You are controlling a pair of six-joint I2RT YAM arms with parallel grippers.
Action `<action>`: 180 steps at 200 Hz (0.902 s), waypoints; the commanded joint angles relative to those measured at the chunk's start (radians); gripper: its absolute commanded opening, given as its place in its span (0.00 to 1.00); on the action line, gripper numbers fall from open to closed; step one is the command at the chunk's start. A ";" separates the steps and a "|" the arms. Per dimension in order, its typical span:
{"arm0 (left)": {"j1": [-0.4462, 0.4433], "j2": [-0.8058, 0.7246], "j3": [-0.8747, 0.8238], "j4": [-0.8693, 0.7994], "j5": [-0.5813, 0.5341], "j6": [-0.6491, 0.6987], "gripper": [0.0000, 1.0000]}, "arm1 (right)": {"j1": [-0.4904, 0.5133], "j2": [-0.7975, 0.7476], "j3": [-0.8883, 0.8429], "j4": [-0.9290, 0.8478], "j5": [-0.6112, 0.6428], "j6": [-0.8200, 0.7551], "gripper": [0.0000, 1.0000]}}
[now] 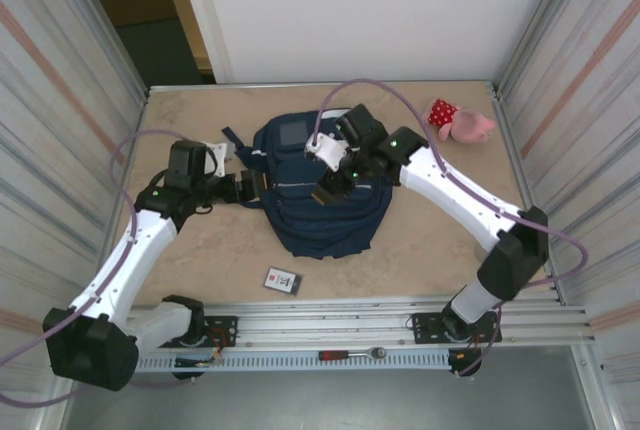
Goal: Pack the student bag
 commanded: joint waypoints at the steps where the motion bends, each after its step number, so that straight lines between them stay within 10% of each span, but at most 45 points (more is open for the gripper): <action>1: 0.033 -0.034 -0.035 -0.093 0.022 -0.139 0.91 | 0.070 -0.073 -0.064 -0.025 0.108 0.172 0.61; 82: 0.055 -0.167 -0.143 -0.247 -0.016 -0.329 0.95 | 0.533 -0.031 -0.263 0.086 0.291 0.605 0.63; 180: 0.060 -0.289 -0.268 -0.229 -0.052 -0.371 0.95 | 0.588 0.414 -0.045 0.030 0.366 0.575 0.71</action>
